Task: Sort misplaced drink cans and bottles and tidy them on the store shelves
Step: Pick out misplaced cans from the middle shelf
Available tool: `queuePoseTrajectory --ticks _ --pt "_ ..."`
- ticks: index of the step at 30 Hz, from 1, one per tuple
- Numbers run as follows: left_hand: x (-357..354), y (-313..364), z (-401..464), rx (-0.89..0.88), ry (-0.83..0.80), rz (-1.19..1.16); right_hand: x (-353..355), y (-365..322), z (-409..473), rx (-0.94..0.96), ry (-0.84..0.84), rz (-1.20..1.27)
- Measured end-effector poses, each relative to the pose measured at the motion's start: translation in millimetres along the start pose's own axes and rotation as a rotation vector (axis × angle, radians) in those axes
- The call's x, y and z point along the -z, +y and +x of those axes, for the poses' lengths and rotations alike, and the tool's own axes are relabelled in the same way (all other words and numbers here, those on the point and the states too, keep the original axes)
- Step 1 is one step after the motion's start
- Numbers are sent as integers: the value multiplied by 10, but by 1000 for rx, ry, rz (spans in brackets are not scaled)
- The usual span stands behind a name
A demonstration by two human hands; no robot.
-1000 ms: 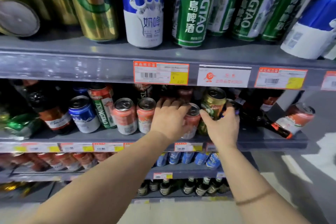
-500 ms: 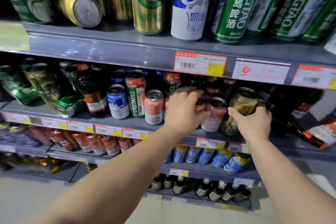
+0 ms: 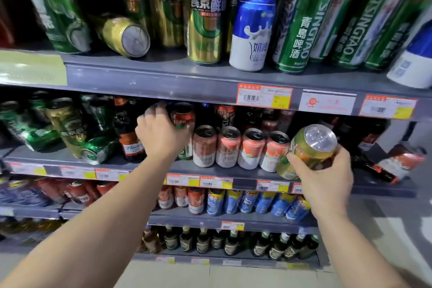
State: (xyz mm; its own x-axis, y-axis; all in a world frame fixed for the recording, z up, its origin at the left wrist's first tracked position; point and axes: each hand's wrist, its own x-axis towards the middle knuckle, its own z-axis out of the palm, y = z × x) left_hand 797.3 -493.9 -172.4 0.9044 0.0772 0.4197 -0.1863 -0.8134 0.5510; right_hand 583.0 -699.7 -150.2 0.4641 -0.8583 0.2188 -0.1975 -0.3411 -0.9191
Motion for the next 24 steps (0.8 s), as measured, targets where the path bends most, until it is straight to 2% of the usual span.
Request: queuePoseTrajectory --ticks 4,6,14,24 --pt "-84 -83 157 -42 -176 224 -153 -200 -207 15 -117 50" --pt "-146 -98 174 -64 -225 258 -225 -270 -292 -1 -180 92" --pt "-206 -223 168 -17 -181 166 -296 -478 -440 11 -313 101" --pt "-142 -139 250 22 -287 89 -229 -658 -478 15 -389 123"
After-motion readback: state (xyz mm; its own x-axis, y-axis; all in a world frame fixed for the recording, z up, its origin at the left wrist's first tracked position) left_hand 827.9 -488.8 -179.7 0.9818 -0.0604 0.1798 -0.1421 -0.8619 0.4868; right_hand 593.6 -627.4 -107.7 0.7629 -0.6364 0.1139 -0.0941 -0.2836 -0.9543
